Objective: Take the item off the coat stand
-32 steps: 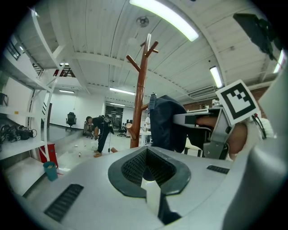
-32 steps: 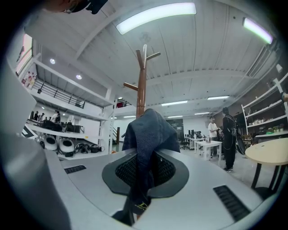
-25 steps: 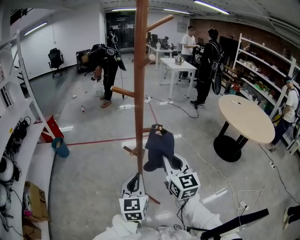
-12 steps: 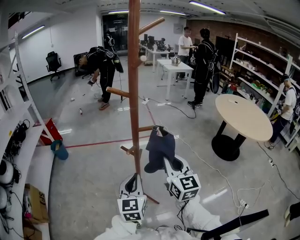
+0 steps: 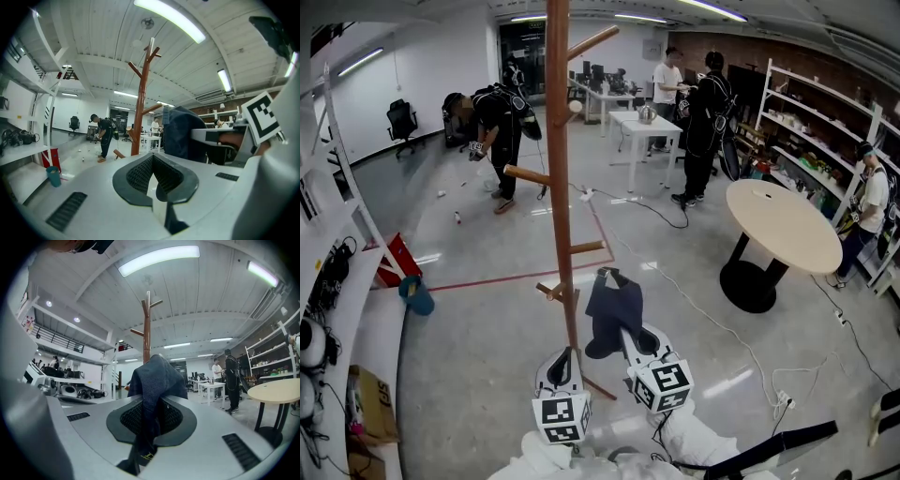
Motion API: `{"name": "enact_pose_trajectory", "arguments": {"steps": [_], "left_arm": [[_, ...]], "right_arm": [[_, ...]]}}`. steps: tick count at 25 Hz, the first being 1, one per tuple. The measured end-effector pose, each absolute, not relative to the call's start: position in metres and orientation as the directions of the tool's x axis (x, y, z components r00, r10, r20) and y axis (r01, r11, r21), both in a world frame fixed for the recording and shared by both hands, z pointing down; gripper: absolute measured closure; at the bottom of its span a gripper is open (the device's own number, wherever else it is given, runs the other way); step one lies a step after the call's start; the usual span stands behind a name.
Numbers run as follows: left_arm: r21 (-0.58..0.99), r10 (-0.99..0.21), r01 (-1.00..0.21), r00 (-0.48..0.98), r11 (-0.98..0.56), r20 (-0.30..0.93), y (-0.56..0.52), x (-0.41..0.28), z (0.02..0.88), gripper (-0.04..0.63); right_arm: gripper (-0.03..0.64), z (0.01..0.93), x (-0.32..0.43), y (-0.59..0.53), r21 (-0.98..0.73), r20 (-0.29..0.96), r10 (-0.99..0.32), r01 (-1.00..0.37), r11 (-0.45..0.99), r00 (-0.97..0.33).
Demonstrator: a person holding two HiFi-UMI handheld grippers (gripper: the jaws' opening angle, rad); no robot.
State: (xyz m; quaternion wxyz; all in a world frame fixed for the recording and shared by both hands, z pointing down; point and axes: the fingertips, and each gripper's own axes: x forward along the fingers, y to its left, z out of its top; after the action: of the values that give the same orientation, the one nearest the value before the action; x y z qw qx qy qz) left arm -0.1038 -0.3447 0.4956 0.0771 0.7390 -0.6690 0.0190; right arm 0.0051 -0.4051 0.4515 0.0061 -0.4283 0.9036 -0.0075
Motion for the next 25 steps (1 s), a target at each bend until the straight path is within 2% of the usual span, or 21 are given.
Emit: {"name": "enact_pose_trajectory", "arguments": {"steps": [14,25], "left_arm": [[0.073,-0.982,-0.994,0.094,-0.083,0.164,-0.33,-0.099,0.506,0.595],[0.064,-0.987,-0.995,0.09,-0.081,0.137,-0.325,-0.078,0.497,0.595]], "right_arm": [[0.578,0.487,-0.003,-0.373,-0.041,0.047,-0.767,-0.769,0.638,-0.64],[0.578,0.492,0.013,-0.364,-0.046,0.051,-0.77,-0.772,0.634,-0.636]]}}
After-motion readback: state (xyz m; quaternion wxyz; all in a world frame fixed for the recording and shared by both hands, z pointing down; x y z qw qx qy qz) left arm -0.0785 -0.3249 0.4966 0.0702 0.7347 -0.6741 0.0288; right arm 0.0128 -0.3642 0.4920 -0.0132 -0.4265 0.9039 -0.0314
